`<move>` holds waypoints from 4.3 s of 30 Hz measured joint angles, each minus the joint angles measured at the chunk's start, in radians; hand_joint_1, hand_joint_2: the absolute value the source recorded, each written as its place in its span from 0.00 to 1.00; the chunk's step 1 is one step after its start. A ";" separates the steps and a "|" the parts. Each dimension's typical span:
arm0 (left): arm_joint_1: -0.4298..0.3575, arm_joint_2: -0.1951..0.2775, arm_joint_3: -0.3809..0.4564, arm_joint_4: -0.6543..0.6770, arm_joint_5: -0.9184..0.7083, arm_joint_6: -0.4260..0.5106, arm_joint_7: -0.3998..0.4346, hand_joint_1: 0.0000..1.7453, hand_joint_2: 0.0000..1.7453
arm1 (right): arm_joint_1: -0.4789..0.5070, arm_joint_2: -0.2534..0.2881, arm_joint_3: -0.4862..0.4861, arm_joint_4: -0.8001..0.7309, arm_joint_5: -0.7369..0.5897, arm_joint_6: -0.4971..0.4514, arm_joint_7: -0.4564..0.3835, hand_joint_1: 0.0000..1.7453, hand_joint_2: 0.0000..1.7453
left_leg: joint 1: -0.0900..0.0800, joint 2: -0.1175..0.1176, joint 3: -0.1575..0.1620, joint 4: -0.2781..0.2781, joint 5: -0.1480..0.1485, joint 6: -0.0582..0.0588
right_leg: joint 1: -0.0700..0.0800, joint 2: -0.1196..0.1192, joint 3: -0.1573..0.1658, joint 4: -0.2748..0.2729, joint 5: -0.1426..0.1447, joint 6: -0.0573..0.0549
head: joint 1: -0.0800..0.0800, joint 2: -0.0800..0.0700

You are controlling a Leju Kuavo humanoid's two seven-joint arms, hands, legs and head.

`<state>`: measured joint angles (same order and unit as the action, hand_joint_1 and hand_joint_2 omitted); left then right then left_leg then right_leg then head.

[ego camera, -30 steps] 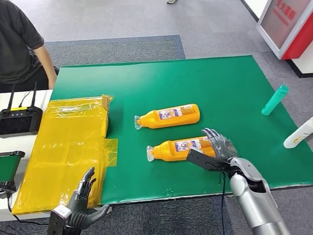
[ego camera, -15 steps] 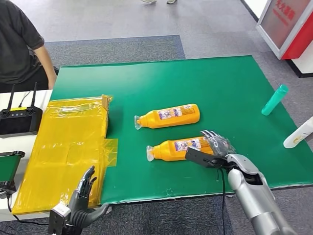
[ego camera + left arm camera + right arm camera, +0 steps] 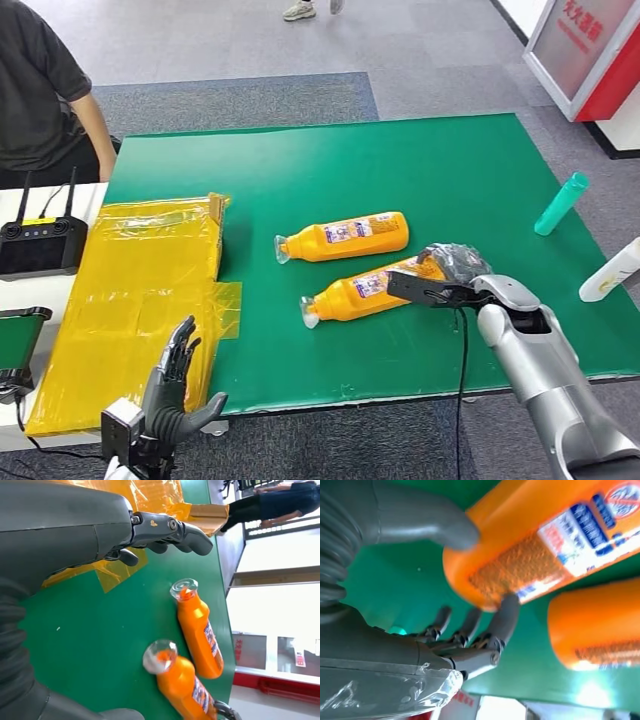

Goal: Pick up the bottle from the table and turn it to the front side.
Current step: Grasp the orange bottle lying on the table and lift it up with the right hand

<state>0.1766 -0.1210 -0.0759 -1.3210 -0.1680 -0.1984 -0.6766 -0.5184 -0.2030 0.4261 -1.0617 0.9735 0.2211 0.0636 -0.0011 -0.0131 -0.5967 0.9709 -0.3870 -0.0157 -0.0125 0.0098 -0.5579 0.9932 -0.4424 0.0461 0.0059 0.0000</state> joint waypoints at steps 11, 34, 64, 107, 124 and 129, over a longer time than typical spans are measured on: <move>0.043 0.017 0.008 0.028 -0.096 -0.031 0.000 0.00 1.00 | 0.090 -0.001 -0.009 0.019 -0.024 -0.096 -0.064 0.03 1.00 | 0.001 0.001 0.015 0.000 -0.007 0.000 | 0.001 0.001 0.009 -0.002 -0.006 -0.001 | 0.000 0.000; 0.043 0.021 0.017 0.051 -0.108 -0.038 0.000 0.00 1.00 | 0.077 0.011 -0.008 0.046 -0.034 -0.073 -0.077 0.00 1.00 | 0.001 0.001 0.028 0.000 -0.009 -0.001 | 0.001 0.002 0.021 -0.003 -0.006 -0.001 | 0.000 0.000; 0.070 0.026 0.035 0.053 -0.109 -0.039 0.000 0.00 1.00 | 0.182 -0.118 0.056 -0.151 -0.231 0.081 -0.078 0.00 1.00 | 0.000 0.000 0.009 0.000 -0.002 0.002 | 0.000 0.001 0.010 -0.003 0.000 0.001 | 0.000 0.000; 0.028 0.011 -0.010 -0.032 -0.009 0.013 -0.001 0.00 1.00 | 0.030 -0.119 0.201 -0.296 -0.265 0.043 0.089 0.00 1.00 | -0.001 0.000 -0.004 0.000 0.004 0.003 | 0.000 0.000 -0.002 -0.003 0.005 0.002 | 0.000 0.000; 0.037 0.011 -0.010 -0.040 0.004 0.017 -0.001 0.00 1.00 | 0.079 -0.133 0.214 -0.372 -0.327 0.092 0.107 0.00 1.00 | -0.001 0.000 -0.004 0.000 0.004 0.003 | 0.000 0.000 -0.002 -0.003 0.005 0.002 | 0.000 0.000; 0.035 0.010 -0.010 -0.040 0.000 0.015 -0.001 0.00 1.00 | 0.113 -0.132 0.228 -0.386 -0.334 0.068 0.119 0.00 1.00 | -0.001 0.000 -0.004 0.000 0.004 0.003 | 0.000 0.000 -0.002 -0.003 0.005 0.002 | 0.000 0.000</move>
<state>0.2113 -0.1105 -0.0862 -1.3611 -0.1675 -0.1833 -0.6774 -0.4055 -0.3355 0.6538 -1.4475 0.6393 0.2894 0.1825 -0.0016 -0.0129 -0.6007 0.9708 -0.3833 -0.0130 -0.0127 0.0101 -0.5600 0.9902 -0.4373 0.0479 0.0062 0.0000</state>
